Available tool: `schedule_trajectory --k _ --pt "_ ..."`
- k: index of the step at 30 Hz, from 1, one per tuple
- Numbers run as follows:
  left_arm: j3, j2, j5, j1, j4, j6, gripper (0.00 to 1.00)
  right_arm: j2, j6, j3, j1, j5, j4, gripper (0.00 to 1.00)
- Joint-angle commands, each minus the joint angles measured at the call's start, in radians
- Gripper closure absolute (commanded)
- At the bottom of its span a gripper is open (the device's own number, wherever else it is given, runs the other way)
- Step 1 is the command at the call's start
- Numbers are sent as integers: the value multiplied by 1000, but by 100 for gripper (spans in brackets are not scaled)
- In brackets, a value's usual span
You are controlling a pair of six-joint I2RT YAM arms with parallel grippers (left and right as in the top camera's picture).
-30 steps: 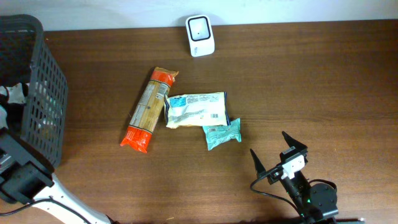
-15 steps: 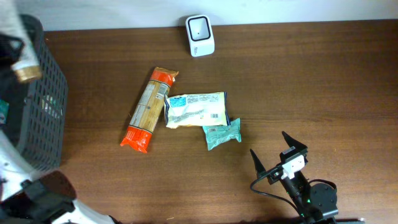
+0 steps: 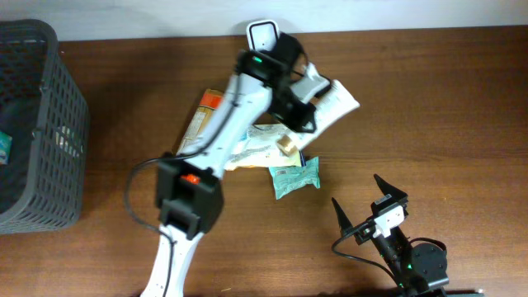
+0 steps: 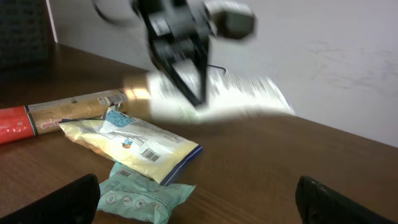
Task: Scan the item barcode
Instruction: 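Pick a white gold-capped tube from the basket with the left gripper, place right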
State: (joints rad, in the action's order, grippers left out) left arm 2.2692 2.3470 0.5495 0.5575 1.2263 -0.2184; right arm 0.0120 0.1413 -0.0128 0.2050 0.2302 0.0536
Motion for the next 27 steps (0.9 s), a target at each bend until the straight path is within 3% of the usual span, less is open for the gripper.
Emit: schedule_trajectory --k 1,3,4,5,7,9,11,13,18,21,23,27 --pt "6 89 23 63 -22 27 82 -6 -3 7 -3 2 3 1" --pt "6 124 23 81 -21 27 43 -6 -3 7 -3 2 3 1" --pt "6 127 23 81 -22 27 19 -6 -3 7 -3 2 3 1" --pt "6 127 23 81 -22 27 2 -6 -3 7 -3 2 3 1" --pt "32 125 23 72 3 27 1 -6 -3 7 -3 2 3 1" --pt "211 107 22 2 128 26 1 -6 -3 7 -3 2 3 1" --pt "536 58 -1 -133 238 27 1 -6 -3 7 -3 2 3 1" --pt "872 -2 -84 -357 294 61 1 -6 -3 7 -3 2 3 1" --pt "867 -109 -489 -742 352 281 1 -6 -3 7 -3 2 3 1" --pt "864 -103 -641 -887 390 391 1 -6 -3 7 -3 2 3 1" --pt "840 -101 -695 -989 416 473 1 -6 -3 7 -3 2 3 1" --pt "661 -55 -666 -1148 414 472 1 -6 -3 7 -3 2 3 1"
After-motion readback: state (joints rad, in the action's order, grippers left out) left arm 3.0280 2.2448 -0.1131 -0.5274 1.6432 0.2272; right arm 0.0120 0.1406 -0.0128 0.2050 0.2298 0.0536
